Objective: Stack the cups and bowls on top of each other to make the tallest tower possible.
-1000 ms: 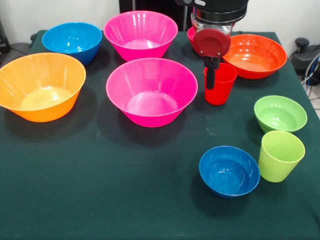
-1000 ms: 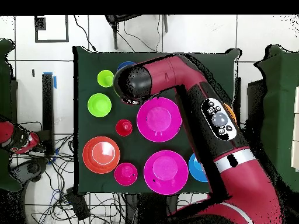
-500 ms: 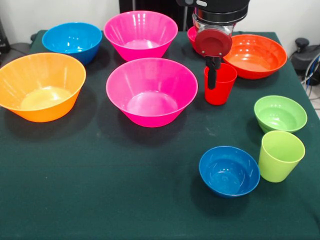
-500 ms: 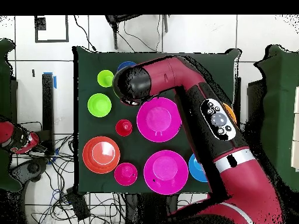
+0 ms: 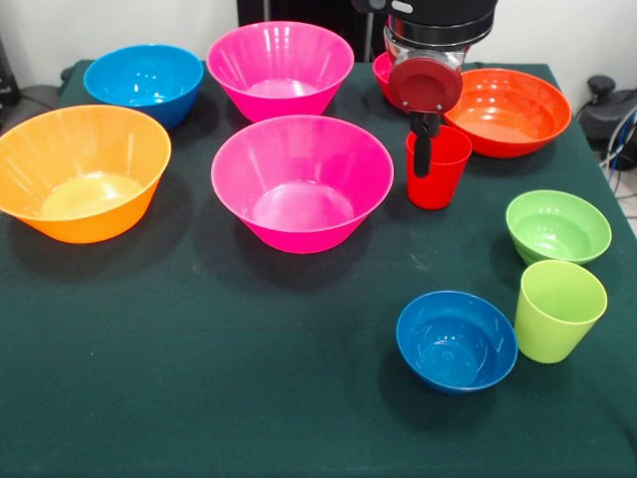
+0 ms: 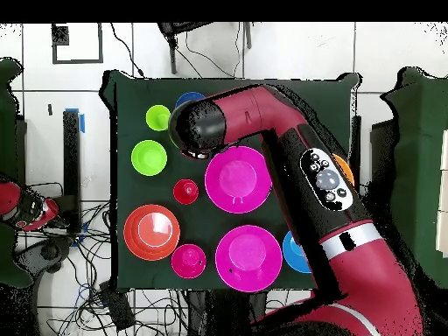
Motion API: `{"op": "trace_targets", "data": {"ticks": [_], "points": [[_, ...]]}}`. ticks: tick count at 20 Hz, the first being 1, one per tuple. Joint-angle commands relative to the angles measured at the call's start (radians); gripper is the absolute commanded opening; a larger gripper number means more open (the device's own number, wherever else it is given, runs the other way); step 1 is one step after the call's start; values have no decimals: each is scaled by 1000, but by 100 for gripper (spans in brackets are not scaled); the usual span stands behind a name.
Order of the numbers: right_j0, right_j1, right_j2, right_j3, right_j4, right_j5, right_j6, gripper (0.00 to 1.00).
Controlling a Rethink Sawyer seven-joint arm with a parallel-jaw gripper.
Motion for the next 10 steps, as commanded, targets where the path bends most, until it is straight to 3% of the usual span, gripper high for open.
{"op": "trace_targets", "data": {"ticks": [1, 10], "points": [[8, 53, -13, 61, -57, -40, -144, 100], [21, 58, -29, 59, -73, -40, -122, 100]]}}
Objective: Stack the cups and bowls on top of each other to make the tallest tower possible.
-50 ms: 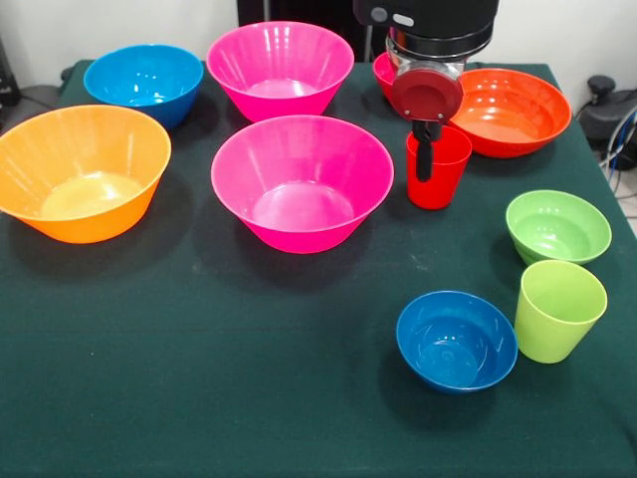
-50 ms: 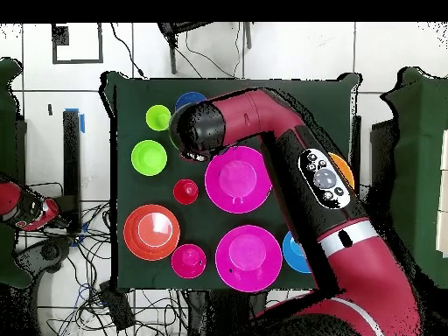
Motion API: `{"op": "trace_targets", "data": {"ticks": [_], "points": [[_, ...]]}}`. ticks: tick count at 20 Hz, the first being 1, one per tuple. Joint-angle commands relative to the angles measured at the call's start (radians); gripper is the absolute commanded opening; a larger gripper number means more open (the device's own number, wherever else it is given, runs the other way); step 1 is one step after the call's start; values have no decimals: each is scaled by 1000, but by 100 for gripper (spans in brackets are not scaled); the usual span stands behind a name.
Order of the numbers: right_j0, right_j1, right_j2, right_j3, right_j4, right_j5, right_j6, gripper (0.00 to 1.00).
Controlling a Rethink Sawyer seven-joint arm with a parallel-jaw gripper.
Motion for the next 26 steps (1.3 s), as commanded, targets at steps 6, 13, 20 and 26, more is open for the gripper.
{"op": "trace_targets", "data": {"ticks": [6, 13, 20, 26], "points": [[25, 34, -40, 53, -84, -30, -119, 100], [4, 47, -33, 63, -86, -59, -127, 100], [-20, 64, -19, 88, -101, -121, -150, 100], [-29, 74, -25, 105, -111, -156, -154, 100]]}}
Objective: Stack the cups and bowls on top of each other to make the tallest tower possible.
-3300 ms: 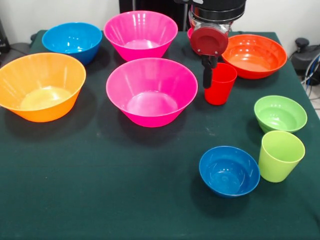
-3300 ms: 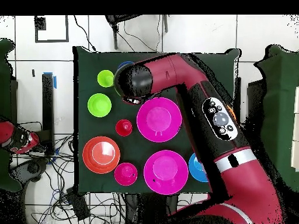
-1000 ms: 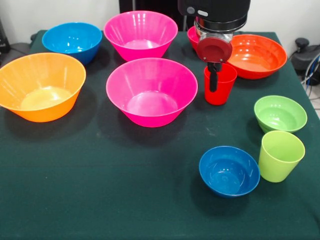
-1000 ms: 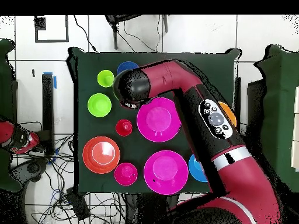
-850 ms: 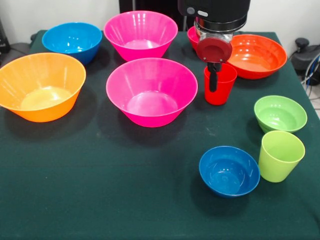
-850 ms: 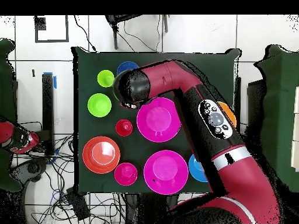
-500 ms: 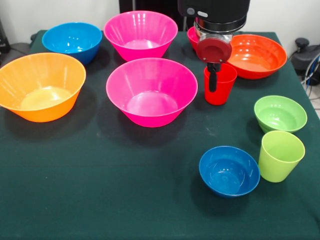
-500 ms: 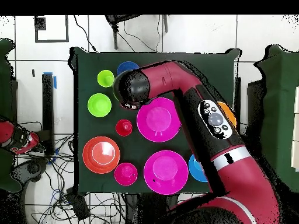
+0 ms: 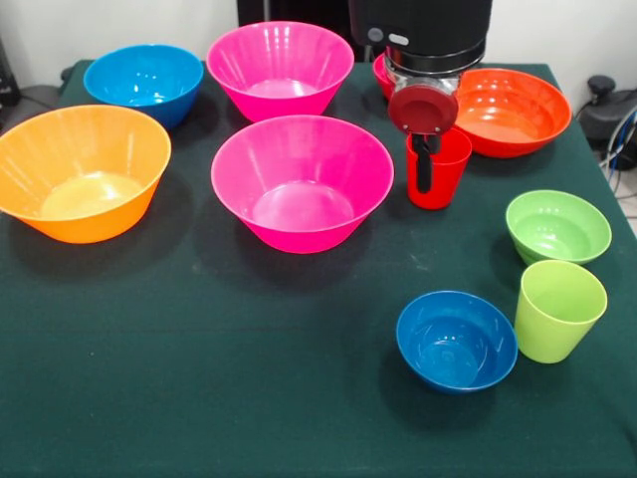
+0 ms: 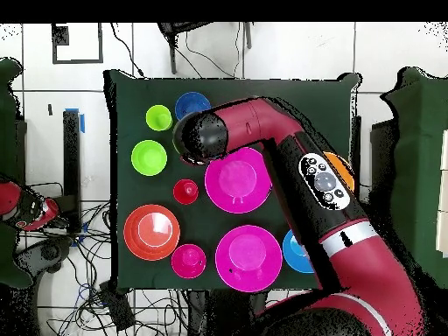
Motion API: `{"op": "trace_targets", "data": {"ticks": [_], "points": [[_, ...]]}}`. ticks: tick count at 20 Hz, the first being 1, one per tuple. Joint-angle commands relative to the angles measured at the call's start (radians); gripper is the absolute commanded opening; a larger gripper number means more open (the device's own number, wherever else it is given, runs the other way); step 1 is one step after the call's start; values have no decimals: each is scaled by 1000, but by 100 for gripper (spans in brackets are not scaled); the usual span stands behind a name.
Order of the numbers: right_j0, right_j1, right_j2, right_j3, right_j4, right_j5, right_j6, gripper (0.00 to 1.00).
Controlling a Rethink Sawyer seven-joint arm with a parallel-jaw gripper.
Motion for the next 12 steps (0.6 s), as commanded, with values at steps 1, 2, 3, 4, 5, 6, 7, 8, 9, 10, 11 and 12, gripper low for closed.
{"op": "trace_targets", "data": {"ticks": [1, 2, 3, 4, 5, 6, 7, 8, 9, 10, 11, 12], "points": [[-14, 53, -24, 72, -100, -78, -157, 100], [-15, 54, -26, 75, -100, -78, -158, 100], [-14, 55, -29, 76, -101, -78, -158, 100], [-12, 54, -34, 75, -102, -72, -157, 100], [-12, 55, -36, 75, -102, -71, -156, 100], [-10, 55, -39, 76, -104, -70, -155, 100], [-11, 56, -39, 76, -105, -71, -154, 100], [-11, 57, -38, 76, -105, -71, -154, 100], [-11, 56, -39, 76, -106, -71, -152, 100], [-11, 55, -39, 76, -108, -70, -149, 100], [-12, 54, -39, 77, -110, -71, -145, 100], [-13, 54, -38, 79, -110, -74, -143, 100]]}}
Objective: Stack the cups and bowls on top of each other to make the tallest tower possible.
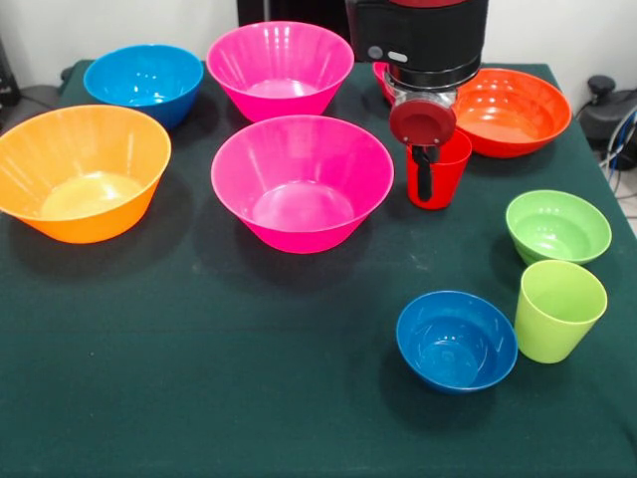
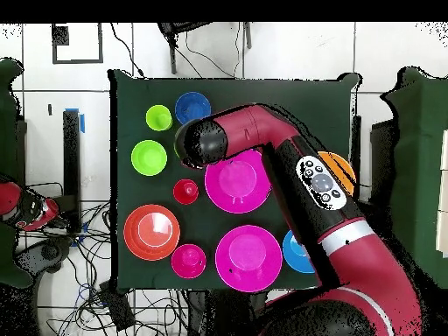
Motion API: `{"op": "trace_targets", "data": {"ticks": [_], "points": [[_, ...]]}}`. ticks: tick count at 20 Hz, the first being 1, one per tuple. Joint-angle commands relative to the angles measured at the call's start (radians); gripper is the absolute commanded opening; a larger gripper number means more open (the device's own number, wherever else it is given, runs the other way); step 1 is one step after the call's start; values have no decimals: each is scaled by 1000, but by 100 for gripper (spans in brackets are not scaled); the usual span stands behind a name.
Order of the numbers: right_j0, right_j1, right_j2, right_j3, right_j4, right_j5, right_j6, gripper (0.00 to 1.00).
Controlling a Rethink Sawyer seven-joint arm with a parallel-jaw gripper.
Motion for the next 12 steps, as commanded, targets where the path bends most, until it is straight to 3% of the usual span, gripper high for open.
{"op": "trace_targets", "data": {"ticks": [1, 12], "points": [[-11, 27, -35, 58, -87, -43, -142, 100], [-52, 28, 13, 103, -48, -81, -145, 100]]}}
